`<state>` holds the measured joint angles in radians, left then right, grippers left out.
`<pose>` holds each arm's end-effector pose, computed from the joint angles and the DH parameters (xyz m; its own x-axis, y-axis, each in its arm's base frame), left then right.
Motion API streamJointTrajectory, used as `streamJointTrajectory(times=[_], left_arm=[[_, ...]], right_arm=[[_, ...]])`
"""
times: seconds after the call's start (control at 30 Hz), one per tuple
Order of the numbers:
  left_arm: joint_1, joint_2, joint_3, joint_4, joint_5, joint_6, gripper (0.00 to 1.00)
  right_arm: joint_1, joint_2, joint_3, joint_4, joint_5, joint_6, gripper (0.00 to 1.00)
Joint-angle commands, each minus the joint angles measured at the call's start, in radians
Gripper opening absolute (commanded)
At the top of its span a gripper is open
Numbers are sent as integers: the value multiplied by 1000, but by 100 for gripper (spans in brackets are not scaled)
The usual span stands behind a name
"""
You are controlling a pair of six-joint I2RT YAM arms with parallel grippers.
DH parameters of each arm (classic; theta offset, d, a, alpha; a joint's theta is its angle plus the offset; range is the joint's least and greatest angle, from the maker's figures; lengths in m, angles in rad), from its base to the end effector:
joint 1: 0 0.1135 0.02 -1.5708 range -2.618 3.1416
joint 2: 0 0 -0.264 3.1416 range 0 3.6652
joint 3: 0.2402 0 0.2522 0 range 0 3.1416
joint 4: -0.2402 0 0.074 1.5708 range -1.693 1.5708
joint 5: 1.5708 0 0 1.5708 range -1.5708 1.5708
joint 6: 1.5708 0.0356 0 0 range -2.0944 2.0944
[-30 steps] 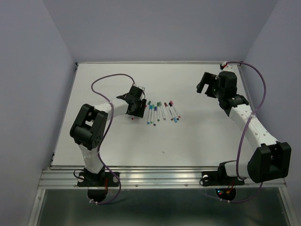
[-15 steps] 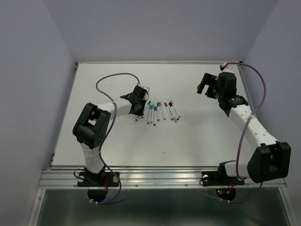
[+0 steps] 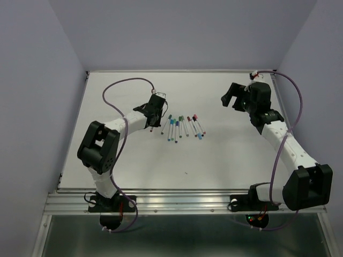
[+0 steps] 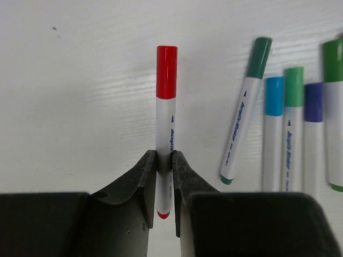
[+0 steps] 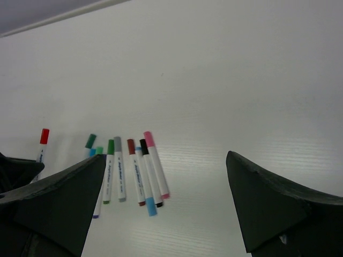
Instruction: Open the pen caps
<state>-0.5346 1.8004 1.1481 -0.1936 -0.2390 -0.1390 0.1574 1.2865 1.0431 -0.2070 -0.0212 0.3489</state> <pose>0.3340 -0.1880 0.1883 -0.6878 0.2508 -0.6812 0.2672 0.9600 0.0836 0.2930 0.0473 0.3184 -0.4641 0.2724 -0.8429 -0.0180 0.9484 0.3164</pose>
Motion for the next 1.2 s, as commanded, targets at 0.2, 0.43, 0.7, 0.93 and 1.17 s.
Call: streamJointTrajectory(times=[0.2,0.43,0.7,0.93,1.17], left_arm=[[4,-447,-106,362,486,-46,0],[4,-509,-186,494,710,-109,0],[4,-526,-194,493,719,-128,0],[4,-524,-205,496,728,-129,0],[4,-518,-205,517,733,-148,0]], right_arm=[[11,-30,-100,480,-611,203,100],[169,72,-25,622,-635,255,100],[244,184,40,785,-640,341,100],[275,243,94,827,-611,354,80],[294,260,95,856,-620,383,63]])
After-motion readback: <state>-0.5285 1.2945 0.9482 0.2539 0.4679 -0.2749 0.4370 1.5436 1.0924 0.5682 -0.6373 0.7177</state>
